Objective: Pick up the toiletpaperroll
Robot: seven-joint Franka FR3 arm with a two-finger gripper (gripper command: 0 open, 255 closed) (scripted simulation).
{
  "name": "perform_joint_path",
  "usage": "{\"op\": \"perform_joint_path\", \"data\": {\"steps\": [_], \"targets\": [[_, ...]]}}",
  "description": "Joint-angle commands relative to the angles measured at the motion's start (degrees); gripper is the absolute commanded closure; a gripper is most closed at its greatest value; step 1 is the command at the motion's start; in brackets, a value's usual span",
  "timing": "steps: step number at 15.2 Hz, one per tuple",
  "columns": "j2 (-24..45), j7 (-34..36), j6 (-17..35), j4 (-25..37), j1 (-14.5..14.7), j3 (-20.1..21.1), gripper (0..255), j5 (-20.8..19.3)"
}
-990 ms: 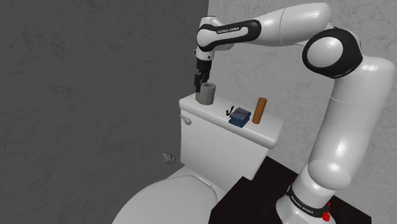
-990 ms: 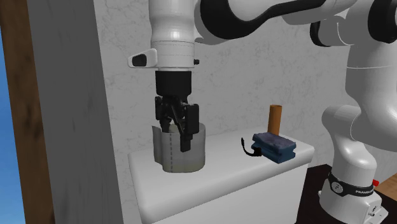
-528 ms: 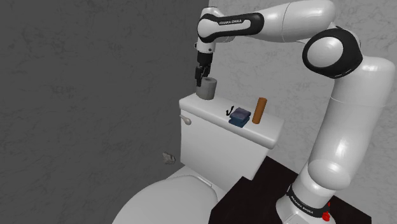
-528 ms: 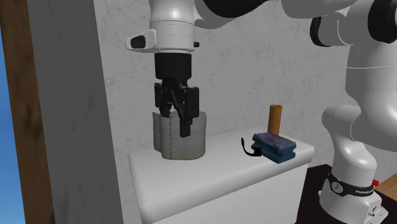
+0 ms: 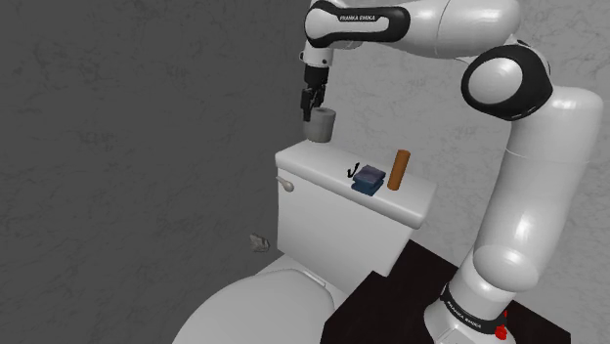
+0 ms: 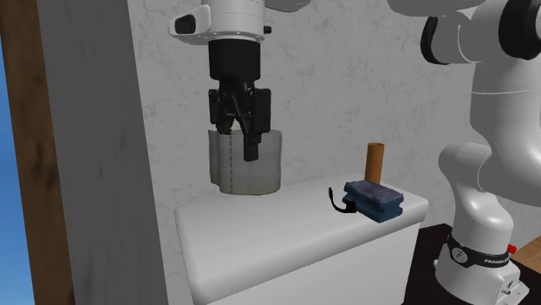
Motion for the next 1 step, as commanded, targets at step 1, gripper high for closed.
{"op": "perform_joint_path", "data": {"steps": [1], "targets": [[0.05,0.02,-0.44,0.49,0.01,0.01,255,0.0]]}}
